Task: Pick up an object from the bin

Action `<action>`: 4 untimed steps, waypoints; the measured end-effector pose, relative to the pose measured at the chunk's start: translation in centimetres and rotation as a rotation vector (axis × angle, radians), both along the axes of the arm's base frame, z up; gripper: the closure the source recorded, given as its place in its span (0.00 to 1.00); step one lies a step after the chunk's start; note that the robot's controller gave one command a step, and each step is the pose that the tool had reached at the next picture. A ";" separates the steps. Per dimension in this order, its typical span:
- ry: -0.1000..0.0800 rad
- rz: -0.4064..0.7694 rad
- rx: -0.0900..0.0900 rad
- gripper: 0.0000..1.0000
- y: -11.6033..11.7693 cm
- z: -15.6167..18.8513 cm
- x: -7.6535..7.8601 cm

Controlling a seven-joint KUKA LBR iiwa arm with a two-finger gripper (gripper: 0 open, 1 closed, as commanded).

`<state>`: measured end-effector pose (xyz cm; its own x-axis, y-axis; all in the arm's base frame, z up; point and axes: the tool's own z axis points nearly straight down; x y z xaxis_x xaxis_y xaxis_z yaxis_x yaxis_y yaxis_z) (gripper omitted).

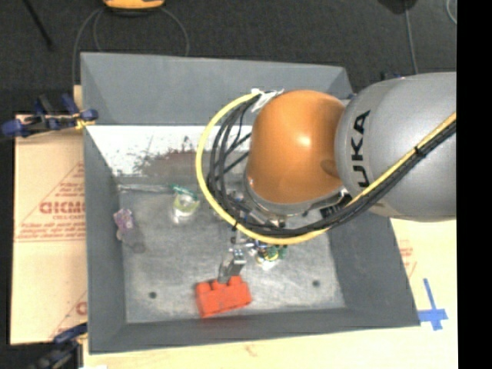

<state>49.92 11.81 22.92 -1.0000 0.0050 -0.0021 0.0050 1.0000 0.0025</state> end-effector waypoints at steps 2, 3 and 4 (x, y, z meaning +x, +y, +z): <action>-0.004 0.196 -0.003 0.00 -3.9 -15.4 -0.5; -0.005 0.193 -0.001 1.00 -3.9 -15.1 -0.4; -0.009 0.285 -0.003 1.00 -2.4 -3.2 -1.1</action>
Offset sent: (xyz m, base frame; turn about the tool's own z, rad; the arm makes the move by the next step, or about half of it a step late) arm -0.0053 -0.0611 -0.1062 -0.3057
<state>48.86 9.43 19.73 -0.9611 -0.2761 -0.0101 -0.2761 0.9611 -0.0019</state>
